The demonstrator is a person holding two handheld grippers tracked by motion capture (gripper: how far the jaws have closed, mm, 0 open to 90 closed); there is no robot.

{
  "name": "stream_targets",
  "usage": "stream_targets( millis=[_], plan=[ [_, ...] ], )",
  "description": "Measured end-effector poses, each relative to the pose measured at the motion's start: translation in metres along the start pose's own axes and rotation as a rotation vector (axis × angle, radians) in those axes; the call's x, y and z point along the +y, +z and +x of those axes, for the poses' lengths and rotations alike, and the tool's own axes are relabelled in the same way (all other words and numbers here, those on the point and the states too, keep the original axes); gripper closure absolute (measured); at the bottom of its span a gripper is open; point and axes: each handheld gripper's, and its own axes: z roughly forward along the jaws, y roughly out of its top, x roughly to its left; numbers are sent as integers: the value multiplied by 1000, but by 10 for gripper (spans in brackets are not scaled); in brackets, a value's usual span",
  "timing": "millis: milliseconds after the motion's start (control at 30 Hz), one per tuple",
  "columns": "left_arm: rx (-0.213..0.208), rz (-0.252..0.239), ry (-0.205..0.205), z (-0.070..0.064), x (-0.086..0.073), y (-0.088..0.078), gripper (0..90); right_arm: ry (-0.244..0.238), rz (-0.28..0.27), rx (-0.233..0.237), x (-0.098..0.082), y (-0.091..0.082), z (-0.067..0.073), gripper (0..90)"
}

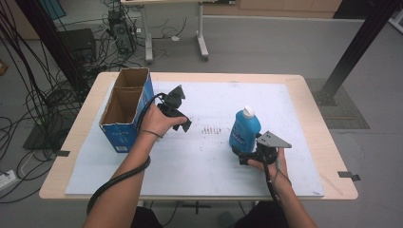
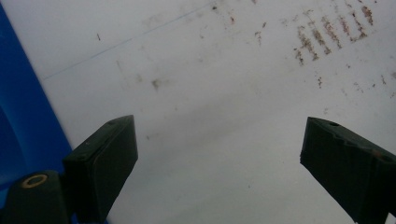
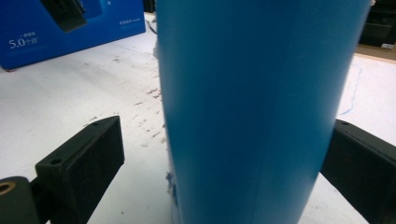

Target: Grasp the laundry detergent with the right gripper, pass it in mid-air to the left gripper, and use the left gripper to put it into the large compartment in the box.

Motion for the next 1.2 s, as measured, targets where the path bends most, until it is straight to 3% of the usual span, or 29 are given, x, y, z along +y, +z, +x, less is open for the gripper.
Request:
stream_targets(
  millis=[1200],
  plan=[
    [6,7,3,-3,0,-1,109,13,-14,0,0,3,3,32]
  ],
)
